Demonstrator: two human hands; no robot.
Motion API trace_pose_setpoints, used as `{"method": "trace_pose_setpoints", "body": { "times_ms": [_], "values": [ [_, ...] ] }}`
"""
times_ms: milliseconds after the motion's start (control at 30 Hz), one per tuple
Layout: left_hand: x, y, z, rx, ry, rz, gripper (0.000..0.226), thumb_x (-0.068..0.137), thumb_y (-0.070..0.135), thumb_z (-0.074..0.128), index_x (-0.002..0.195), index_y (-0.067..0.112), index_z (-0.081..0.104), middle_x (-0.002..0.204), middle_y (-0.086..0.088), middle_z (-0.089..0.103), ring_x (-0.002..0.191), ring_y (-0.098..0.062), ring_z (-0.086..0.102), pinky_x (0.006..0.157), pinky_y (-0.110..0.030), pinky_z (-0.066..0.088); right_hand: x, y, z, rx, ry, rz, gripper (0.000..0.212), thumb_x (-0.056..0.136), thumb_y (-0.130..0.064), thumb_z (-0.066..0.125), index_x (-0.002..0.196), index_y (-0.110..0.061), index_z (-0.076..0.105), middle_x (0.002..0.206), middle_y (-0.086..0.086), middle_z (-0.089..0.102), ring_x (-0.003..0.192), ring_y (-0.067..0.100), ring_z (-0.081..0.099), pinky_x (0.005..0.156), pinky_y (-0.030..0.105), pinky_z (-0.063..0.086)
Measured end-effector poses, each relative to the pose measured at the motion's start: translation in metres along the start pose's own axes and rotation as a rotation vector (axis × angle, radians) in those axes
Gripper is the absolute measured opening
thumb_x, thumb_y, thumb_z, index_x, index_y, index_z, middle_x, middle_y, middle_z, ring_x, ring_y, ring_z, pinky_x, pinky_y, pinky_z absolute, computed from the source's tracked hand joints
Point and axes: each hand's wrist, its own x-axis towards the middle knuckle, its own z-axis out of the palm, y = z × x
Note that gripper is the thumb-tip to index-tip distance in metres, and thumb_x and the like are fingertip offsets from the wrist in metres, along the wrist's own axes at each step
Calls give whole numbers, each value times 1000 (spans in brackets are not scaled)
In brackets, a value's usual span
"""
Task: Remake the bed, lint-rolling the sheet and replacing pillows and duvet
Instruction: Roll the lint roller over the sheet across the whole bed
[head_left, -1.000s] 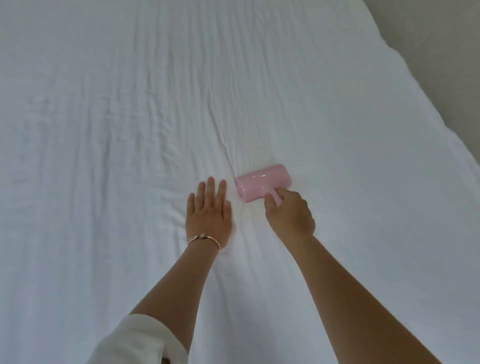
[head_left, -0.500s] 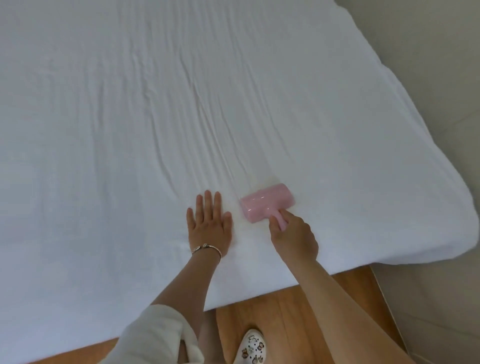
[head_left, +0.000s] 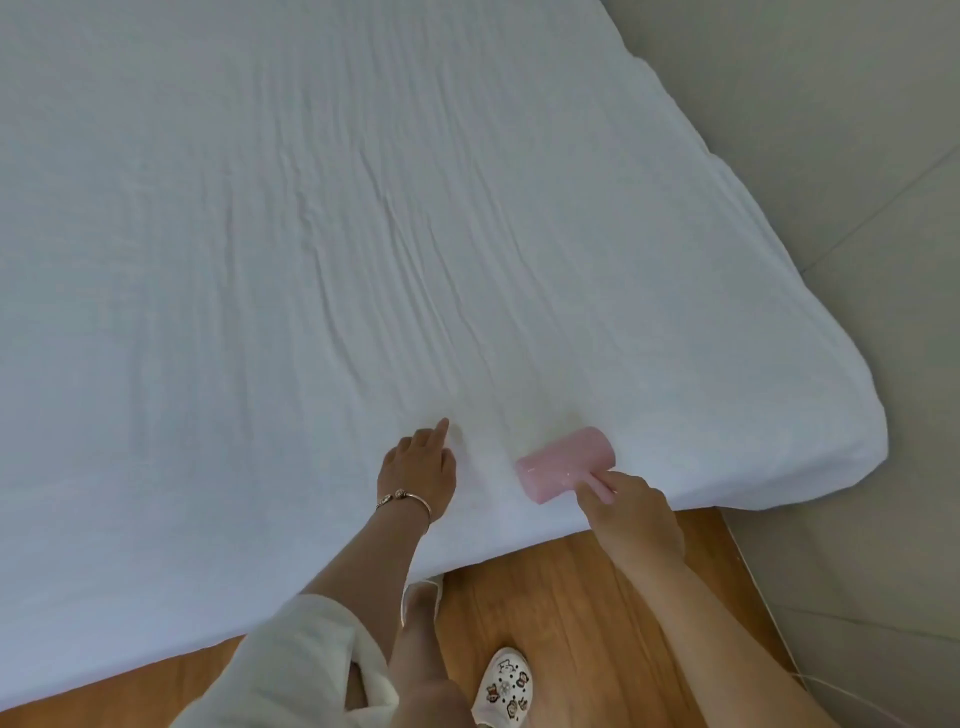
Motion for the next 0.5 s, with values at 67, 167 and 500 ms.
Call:
{"method": "trace_pose_setpoints", "body": {
  "times_ms": [67,167,500],
  "values": [
    [16,-9,-13,1,16,-54,50,103,31,24,152,27,19,151,0,35,136,-22,32,111,-35,28,11,-20,-4,67,38,-11,34,96,-41,48,67,-25,56,64,-10,54,59,10,54,52,26,40],
    [48,-21,-35,-4,19,-91,51,103,33,24,153,27,17,157,0,25,145,-21,19,116,-36,20,37,-60,-9,141,49,-32,36,95,-42,48,66,-22,54,58,-8,50,55,14,51,51,26,34],
    [208,-80,-100,24,51,-111,54,103,41,16,154,31,1,162,2,2,149,-17,-4,121,-35,4,222,-229,-5,358,72,-66,29,88,-33,55,73,-8,58,59,4,46,56,22,41,53,30,32]
  ]
}}
